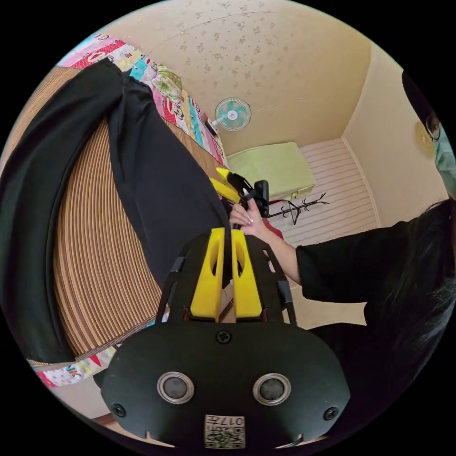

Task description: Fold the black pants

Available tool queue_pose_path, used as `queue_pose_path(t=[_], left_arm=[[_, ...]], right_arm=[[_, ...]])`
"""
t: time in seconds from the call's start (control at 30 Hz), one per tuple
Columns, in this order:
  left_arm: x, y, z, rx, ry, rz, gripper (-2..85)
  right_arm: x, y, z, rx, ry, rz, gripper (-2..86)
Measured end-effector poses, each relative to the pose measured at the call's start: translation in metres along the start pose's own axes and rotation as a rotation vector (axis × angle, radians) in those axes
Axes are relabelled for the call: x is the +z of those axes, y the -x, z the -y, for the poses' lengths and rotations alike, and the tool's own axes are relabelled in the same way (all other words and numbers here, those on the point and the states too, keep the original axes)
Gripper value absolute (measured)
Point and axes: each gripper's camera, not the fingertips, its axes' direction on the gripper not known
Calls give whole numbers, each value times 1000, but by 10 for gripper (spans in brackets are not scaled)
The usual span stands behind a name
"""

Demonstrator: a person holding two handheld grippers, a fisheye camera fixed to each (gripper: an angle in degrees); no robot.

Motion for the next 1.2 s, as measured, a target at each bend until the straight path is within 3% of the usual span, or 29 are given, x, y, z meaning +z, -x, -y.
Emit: queue_pose_path(t=[0.17, 0.37, 0.5, 0.6, 0.7, 0.8, 0.93, 1.03, 1.2], left_arm=[[5, -28, 3, 45, -3, -14, 17], [-11, -8, -11, -27, -99, -189, 15], [-40, 4, -33, -38, -178, -191, 14], [-71, 20, -58, -96, -249, -192, 11], [-99, 41, -85, -163, -313, -256, 9], [-141, 60, -113, -236, -434, -198, 11], [-191, 106, -146, -366, -449, 5, 23], [-220, 134, -167, -486, -391, 223, 38], [-251, 150, -156, -454, -273, 328, 51]], right_arm=[[58, -83, 121, 200, 90, -161, 166], [96, -148, 148, 428, -203, 111, 147], [103, -100, 173, 239, -328, 66, 47], [134, -36, 203, -95, -214, 257, 36], [200, 13, 227, -142, -99, 357, 35], [289, 52, 230, -184, 54, 263, 42], [398, 40, 188, -28, 269, 117, 70], [409, 44, 142, -41, 275, 118, 76], [346, 73, 36, -165, 334, 12, 89]])
